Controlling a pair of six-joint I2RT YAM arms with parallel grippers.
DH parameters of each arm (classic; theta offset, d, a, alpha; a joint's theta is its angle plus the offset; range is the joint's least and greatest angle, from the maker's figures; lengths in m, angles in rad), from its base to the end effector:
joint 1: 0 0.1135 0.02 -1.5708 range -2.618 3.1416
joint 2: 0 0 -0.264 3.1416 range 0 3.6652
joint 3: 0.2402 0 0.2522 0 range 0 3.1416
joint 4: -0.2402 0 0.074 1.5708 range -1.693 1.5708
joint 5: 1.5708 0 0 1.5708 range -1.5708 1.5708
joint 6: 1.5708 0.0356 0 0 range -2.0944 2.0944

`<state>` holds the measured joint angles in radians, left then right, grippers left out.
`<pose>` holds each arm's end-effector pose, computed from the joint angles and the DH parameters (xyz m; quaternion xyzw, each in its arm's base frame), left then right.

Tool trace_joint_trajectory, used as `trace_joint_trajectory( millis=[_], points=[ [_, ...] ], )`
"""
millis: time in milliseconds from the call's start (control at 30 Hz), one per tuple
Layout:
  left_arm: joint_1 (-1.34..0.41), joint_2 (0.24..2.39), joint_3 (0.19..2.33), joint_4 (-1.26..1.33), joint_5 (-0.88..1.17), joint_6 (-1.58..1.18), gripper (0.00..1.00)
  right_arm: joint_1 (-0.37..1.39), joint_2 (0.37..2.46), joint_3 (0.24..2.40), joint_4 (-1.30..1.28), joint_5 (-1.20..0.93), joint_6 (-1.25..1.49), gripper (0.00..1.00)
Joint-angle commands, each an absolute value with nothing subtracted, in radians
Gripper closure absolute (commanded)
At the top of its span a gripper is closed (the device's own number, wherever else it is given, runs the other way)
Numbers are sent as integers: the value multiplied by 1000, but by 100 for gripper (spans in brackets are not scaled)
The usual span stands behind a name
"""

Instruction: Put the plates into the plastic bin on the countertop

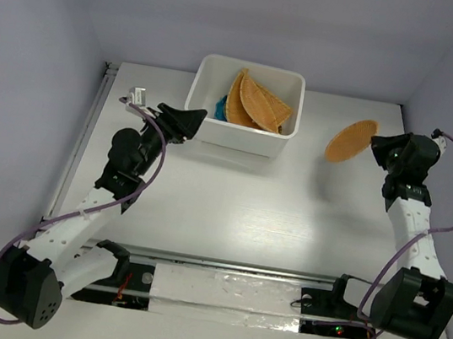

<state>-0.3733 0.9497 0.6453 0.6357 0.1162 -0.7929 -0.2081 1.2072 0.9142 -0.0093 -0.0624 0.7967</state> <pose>0.2047 -0.0846 0.3476 -0.0745 0.5770 -0.4756 0.6598 0.2769 -0.0562 0.3143 0.3715 0.7145 0.1959 0.5595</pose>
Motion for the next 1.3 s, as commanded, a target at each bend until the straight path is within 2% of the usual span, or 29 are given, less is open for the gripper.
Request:
trace_joint_trajectory(
  millis=[0,233,333,467,667,800,1000,1033,1067,1100,1167,1200,1267],
  points=[
    [-377,957,635,672,124,-770,46,-201,1125,946,100,-126,822,100],
    [-377,971,630,683,127,-772,46,-201,1039,1057,69,-256,865,100],
    [-377,963,630,681,126,-772,46,-201,1058,1107,106,-336,928,100],
    [-377,947,632,672,127,-772,46,-112,1127,1184,156,-364,991,100],
    [-377,911,632,624,117,-756,46,81,1317,1320,326,-342,1115,100],
    [-377,851,617,571,103,-743,46,150,1474,1396,449,-348,1202,100],
    [-377,750,581,491,74,-729,46,239,1722,1557,431,-314,1241,100],
    [-377,741,578,471,72,-724,46,239,1753,1580,411,-321,1236,97],
    [-377,724,575,463,65,-721,46,239,1782,1600,387,-343,1227,84],
    [-377,719,574,454,61,-716,46,239,1827,1614,341,-354,1217,54],
    [-377,701,571,437,52,-707,46,239,1838,1599,310,-333,1177,37],
    [-377,698,572,431,49,-703,46,239,1830,1580,310,-319,1154,23],
    [-377,690,575,414,43,-692,46,239,1822,1546,305,-305,1132,22]
  ],
)
